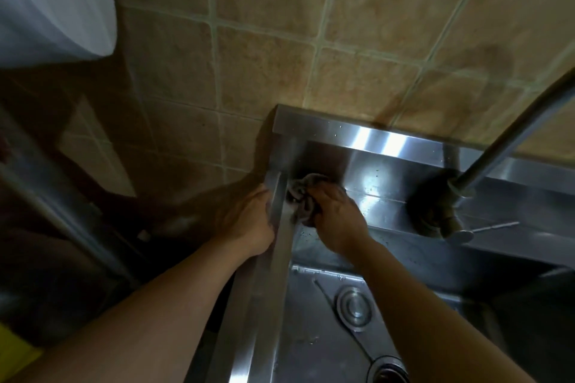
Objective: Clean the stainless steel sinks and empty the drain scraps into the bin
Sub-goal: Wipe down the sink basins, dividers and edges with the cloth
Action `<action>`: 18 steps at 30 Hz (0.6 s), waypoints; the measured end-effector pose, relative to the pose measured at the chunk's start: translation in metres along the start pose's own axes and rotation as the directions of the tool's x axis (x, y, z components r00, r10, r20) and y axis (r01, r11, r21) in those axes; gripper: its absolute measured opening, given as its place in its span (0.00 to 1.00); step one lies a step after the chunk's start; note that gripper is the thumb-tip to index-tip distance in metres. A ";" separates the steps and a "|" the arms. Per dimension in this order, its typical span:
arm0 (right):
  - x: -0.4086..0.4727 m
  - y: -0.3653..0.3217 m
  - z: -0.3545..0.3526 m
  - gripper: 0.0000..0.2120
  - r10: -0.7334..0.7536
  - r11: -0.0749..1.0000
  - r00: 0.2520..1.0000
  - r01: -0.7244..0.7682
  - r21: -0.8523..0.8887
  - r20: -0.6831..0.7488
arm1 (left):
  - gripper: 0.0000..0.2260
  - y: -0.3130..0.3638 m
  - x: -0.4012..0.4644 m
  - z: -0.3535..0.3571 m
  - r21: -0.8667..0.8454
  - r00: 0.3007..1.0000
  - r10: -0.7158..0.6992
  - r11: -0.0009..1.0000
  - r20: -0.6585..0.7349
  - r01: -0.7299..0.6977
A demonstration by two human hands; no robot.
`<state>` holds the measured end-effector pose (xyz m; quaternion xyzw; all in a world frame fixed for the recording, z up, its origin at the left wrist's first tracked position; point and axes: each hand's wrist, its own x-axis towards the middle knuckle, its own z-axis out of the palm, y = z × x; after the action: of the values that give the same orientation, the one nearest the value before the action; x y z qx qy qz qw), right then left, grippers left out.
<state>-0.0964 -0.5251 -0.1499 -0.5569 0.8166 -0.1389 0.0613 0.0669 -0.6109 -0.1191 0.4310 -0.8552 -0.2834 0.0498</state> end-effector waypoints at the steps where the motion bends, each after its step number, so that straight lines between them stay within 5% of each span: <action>1: -0.010 0.013 -0.003 0.24 0.037 0.999 0.998 -0.039 -0.025 -0.051 | 0.31 -0.002 0.001 0.001 0.003 1.000 -0.004 1.000 0.003 0.004; 7: -0.047 0.060 -0.024 0.25 0.355 0.904 0.921 -0.382 -0.193 -0.160 | 0.33 -0.004 0.006 0.007 0.007 0.998 -0.035 0.999 0.060 0.035; 10: -0.040 0.050 -0.027 0.17 0.426 0.893 0.872 -0.448 -0.043 -0.241 | 0.31 -0.001 0.006 0.005 0.006 0.999 -0.015 1.000 0.044 0.015; 12: -0.039 0.036 -0.028 0.13 0.364 0.931 0.857 -0.332 0.151 -0.365 | 0.25 0.001 0.007 0.001 0.014 0.999 0.006 1.000 0.037 -0.006; 15: -0.032 0.001 -0.046 0.20 0.164 0.977 0.770 -0.040 0.209 -0.616 | 0.16 0.001 0.010 -0.006 -0.004 1.000 0.011 1.000 0.019 -0.011; 18: 0.008 -0.032 -0.067 0.16 -0.025 0.984 0.658 0.150 0.098 -0.752 | 0.26 -0.001 0.015 -0.008 0.043 0.999 0.022 0.999 0.036 -0.023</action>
<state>-0.0879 -0.5333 -0.0762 -0.4829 0.7289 -0.4195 -0.2441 0.0607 -0.6265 -0.1147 0.4174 -0.8668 -0.2715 0.0285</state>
